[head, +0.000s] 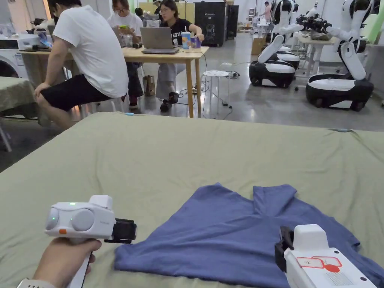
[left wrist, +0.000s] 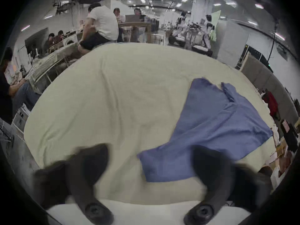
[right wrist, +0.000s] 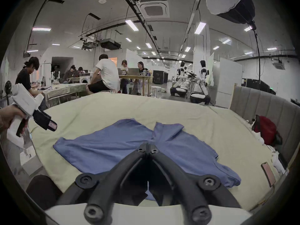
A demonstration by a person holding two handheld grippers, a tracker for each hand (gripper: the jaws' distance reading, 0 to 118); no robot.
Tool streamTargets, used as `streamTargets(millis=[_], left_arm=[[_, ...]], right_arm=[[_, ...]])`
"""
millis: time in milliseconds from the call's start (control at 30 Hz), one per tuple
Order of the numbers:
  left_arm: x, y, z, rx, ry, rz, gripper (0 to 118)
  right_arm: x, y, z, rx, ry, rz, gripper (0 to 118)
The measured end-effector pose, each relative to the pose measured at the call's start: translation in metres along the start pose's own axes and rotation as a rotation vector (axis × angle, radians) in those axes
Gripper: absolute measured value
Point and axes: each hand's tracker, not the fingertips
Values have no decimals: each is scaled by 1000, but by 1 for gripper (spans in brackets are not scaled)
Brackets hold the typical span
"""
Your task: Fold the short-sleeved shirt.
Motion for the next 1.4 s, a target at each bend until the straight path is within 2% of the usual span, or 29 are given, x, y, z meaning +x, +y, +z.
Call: streamTargets(millis=[33,67,100,267,367,400,433,467,500,533,567,633,700,900,967,1067,1167,1200,1233,1267,1333,1400], left_arm=[[3,-3,0,1,15,3,109],[2,-4,-5,2,17,11,96],[2,-4,-10,-9,20,29,94],[-1,-15,-57,-108,24,46,91],[5,-30,-82,-205,-29,10,90],[9,-32,-81,-176,20,-60,89],[5,-25,-81,-171,11,-26,89],[6,-20,-74,-172,32,-7,80],[10,-18,-66,-136,48,-54,56],[17,-17,-57,-98,61,-119,15],[23,-16,-49,-85,45,-131,1],[26,-15,-36,-68,55,-157,1],[21,-8,-22,4,-8,-80,1],[23,-7,3,79,-34,-73,1],[28,-13,3,89,-38,-59,1],[27,-21,-8,95,-23,-37,1],[31,-28,-17,83,-8,-24,1],[31,-30,-18,78,-10,-19,1],[32,-30,-20,75,-10,-14,1],[32,-31,-21,71,-9,-9,1],[32,-33,-21,62,-7,-6,1],[30,-32,-22,54,-8,3,1]], right_arm=[[1,-1,-4,-8,3,1,0],[1,-1,-7,-16,3,3,0],[2,-1,-10,-19,2,2,0],[10,-2,-17,-34,-2,-20,0],[15,-5,-21,-49,-6,-39,0],[16,-6,-22,-51,-10,-38,0],[17,-7,-24,-57,-14,-38,0],[18,-7,-25,-62,-15,-39,0],[19,-8,-26,-64,-16,-40,0],[20,-8,-28,-66,-17,-42,0],[20,-8,-31,-71,-17,-45,0],[23,-8,-36,-82,-16,-49,0],[27,-7,-42,-89,-17,-50,0],[57,2,-72,-143,-51,-20,0],[75,7,-96,-213,-78,-13,0],[106,18,-144,-272,-120,41,0],[134,35,-197,-310,-122,42,2],[141,38,-214,-333,-123,51,14],[150,42,-236,-381,-106,53,47],[157,43,-254,-415,-116,38,99],[168,42,-284,-476,-112,59,116],[178,35,-306,-480,-111,75,116]])
